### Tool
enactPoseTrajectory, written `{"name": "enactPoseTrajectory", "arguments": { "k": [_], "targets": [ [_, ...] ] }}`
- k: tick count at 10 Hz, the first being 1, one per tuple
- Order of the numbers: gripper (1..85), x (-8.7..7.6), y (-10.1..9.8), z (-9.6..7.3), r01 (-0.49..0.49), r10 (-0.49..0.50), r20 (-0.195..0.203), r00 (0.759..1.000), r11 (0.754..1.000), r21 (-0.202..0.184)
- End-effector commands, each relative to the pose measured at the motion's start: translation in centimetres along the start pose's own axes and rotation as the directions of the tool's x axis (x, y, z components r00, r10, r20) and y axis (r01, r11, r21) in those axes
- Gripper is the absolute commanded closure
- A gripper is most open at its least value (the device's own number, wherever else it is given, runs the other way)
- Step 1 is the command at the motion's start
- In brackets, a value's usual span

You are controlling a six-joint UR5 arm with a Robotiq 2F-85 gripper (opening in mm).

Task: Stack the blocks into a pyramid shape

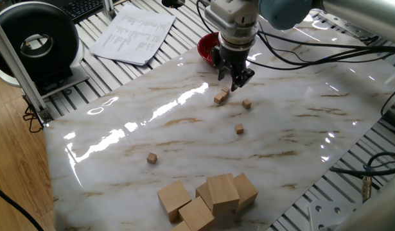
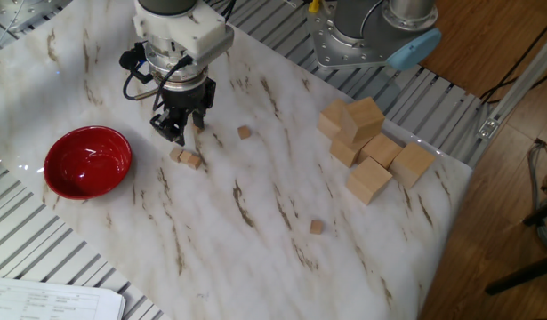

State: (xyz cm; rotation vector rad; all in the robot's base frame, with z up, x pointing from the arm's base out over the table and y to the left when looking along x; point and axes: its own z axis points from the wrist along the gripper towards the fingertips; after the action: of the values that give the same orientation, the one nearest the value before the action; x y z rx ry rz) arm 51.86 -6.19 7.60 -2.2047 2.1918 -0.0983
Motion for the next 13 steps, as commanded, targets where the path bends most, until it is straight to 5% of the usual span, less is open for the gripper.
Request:
{"name": "enactPoseTrajectory", "arguments": {
  "k": [1, 6, 9, 13],
  "targets": [
    [36.3, -1.1, -0.3, -0.2, -0.042, 0.041, 0.046, 0.998, 0.999, 0.009],
    [34.0, -0.7, -1.2, -0.2, 0.000, -0.001, 0.029, 1.000, 0.999, 0.044],
    [36.0, -0.8, -1.3, -0.1, -0.014, 0.013, 0.059, 0.998, 1.000, 0.022],
    [38.0, 1.9, -2.9, 0.8, 0.023, -0.023, 0.024, 0.999, 1.000, -0.010]
  ]
}}
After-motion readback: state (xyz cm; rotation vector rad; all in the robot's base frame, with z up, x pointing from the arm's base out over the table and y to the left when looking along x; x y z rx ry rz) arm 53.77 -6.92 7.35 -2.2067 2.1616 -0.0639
